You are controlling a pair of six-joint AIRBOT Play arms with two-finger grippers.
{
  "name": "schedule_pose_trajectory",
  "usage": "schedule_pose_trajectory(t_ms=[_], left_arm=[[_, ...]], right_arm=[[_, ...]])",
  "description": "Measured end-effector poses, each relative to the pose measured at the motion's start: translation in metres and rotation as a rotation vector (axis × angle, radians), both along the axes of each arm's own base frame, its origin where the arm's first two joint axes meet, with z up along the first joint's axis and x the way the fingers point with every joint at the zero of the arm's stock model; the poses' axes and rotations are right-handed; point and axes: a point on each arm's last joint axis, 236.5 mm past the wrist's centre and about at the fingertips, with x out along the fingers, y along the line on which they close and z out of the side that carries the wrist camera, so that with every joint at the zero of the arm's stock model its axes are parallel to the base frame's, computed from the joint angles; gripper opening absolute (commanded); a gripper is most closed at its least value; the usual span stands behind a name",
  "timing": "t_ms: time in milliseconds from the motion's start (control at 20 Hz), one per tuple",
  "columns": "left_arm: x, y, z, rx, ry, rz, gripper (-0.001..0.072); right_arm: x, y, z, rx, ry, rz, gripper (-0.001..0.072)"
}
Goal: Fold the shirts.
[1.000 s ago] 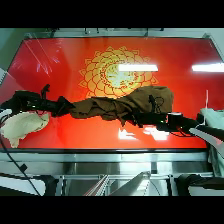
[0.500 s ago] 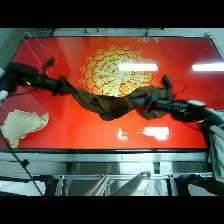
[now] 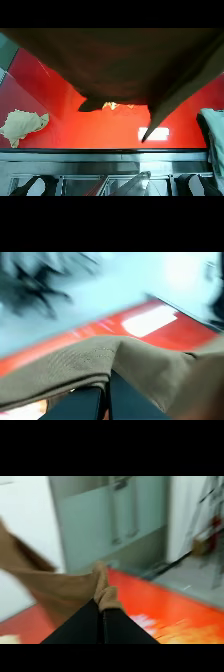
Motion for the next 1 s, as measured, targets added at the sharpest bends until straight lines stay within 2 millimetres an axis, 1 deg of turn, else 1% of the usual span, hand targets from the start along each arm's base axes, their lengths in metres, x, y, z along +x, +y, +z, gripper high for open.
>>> schedule_pose_trajectory(t_ms=[50, 100, 150, 200, 250, 300, 350, 400, 450, 550, 600, 650, 700, 750, 800, 850, 900, 950, 1000], left_arm=[[-0.008, 0.004, 0.009, 0.018, -0.037, 0.046, 0.0021], [-0.009, 0.01, 0.011, 0.025, -0.049, 0.08, 0.0021], [-0.003, 0.017, 0.008, 0.015, -0.036, 0.096, 0.0021], [0.009, 0.026, -0.001, -0.007, 0.005, 0.093, 0.0021], [0.023, 0.033, -0.016, -0.03, 0.063, 0.069, 0.0021], [0.042, 0.037, -0.035, -0.06, 0.133, 0.027, 0.002], [0.063, 0.038, -0.058, -0.082, 0.211, -0.028, 0.002], [0.088, 0.038, -0.088, -0.094, 0.301, -0.071, 0.002], [0.114, 0.036, -0.122, -0.098, 0.394, -0.101, 0.0021], [0.171, 0.026, -0.205, -0.059, 0.586, -0.133, 0.0021], [0.196, 0.019, -0.247, -0.032, 0.672, -0.142, 0.0021], [0.221, 0.011, -0.296, 0.011, 0.764, -0.147, 0.002], [0.241, 0.002, -0.338, 0.042, 0.836, -0.164, 0.0017], [0.259, -0.01, -0.379, 0.067, 0.898, -0.183, 0.0018], [0.273, -0.019, -0.414, 0.077, 0.949, -0.192, 0.0018], [0.285, -0.024, -0.448, 0.081, 0.998, -0.182, 0.0049], [0.294, -0.027, -0.474, 0.078, 1.03, -0.168, 0.0338], [0.301, -0.027, -0.492, 0.064, 1.052, -0.147, 0.064], [0.304, -0.024, -0.503, 0.05, 1.068, -0.129, 0.0704]], right_arm=[[-0.002, -0.003, 0.013, -0.024, -0.037, -0.058, 0.0024], [0.001, -0.008, 0.019, -0.036, -0.047, -0.105, 0.0024], [0.007, -0.017, 0.019, -0.039, -0.03, -0.148, 0.0023], [0.017, -0.029, 0.014, -0.031, 0.008, -0.184, 0.0023], [0.035, -0.047, 0.001, -0.009, 0.075, -0.213, 0.0024], [0.052, -0.06, -0.017, 0.015, 0.15, -0.214, 0.0024], [0.071, -0.07, -0.041, 0.045, 0.231, -0.196, 0.0024], [0.094, -0.077, -0.073, 0.074, 0.33, -0.167, 0.0024], [0.116, -0.08, -0.111, 0.095, 0.436, -0.14, 0.0025], [0.165, -0.085, -0.206, 0.134, 0.657, -0.144, 0.0025], [0.189, -0.087, -0.258, 0.149, 0.757, -0.17, 0.0025], [0.208, -0.087, -0.304, 0.164, 0.841, -0.195, 0.0025], [0.226, -0.089, -0.353, 0.168, 0.922, -0.23, 0.0026], [0.241, -0.092, -0.393, 0.174, 0.983, -0.262, 0.0134], [0.254, -0.094, -0.427, 0.184, 1.033, -0.286, 0.0442], [0.265, -0.095, -0.454, 0.185, 1.075, -0.294, 0.0538], [0.273, -0.097, -0.471, 0.179, 1.102, -0.294, 0.0534], [0.281, -0.098, -0.48, 0.174, 1.114, -0.288, 0.0531], [0.287, -0.102, -0.483, 0.165, 1.117, -0.282, 0.0532]])
